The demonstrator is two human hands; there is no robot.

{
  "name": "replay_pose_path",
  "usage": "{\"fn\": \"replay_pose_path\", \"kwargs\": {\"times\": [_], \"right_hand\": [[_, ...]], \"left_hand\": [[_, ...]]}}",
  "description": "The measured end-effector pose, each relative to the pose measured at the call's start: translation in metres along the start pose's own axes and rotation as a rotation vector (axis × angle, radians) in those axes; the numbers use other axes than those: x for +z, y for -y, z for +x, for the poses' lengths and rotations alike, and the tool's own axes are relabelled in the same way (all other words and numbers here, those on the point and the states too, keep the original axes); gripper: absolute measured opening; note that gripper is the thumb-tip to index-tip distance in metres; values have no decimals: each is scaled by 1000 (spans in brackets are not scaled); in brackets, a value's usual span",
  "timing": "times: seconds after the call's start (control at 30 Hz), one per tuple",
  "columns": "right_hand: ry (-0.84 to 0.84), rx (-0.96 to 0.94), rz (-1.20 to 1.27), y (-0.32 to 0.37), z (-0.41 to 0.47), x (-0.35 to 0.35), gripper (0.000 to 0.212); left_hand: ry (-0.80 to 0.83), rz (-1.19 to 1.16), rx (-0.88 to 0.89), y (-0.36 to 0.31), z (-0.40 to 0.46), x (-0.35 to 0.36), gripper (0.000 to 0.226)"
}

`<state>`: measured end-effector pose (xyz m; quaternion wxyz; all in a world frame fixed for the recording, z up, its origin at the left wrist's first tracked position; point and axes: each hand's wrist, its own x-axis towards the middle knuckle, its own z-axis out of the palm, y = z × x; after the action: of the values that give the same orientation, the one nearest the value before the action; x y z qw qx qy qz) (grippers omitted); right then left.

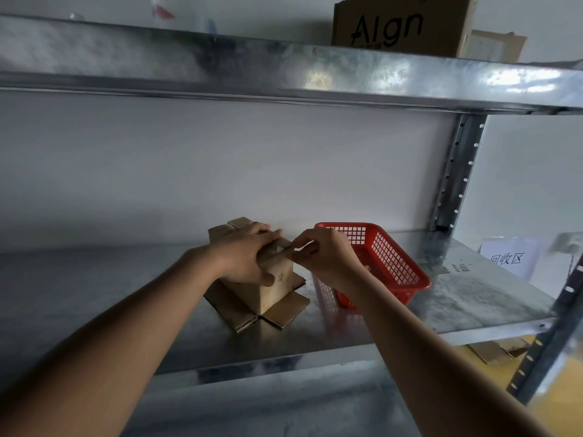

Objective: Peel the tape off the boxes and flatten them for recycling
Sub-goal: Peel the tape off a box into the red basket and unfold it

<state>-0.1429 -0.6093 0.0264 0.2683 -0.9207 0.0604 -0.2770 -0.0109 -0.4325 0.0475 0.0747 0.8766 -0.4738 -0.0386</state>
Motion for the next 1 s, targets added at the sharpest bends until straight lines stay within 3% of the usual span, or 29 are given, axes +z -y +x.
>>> {"fn": "replay_pose_path", "kwargs": {"times": [0.2,0.33,0.4,0.6,1.0], "right_hand": [[-149,137,108,11,-4,16,12],[-58,155,139,18,-2,21,27],[-33,136,88,21,0,20,26],[46,151,102,21,12,11,8],[-89,289,350,22,3,27,15]], "left_hand": [[-94,102,-43,-4,-4,4,119],[-249,260,-85,-15,-10,9,99],[-280,335,-108,-18,-12,12,103],[-131,268,-104,-1,-23,-4,124],[-72,91,-75,15,-31,3,124]]}}
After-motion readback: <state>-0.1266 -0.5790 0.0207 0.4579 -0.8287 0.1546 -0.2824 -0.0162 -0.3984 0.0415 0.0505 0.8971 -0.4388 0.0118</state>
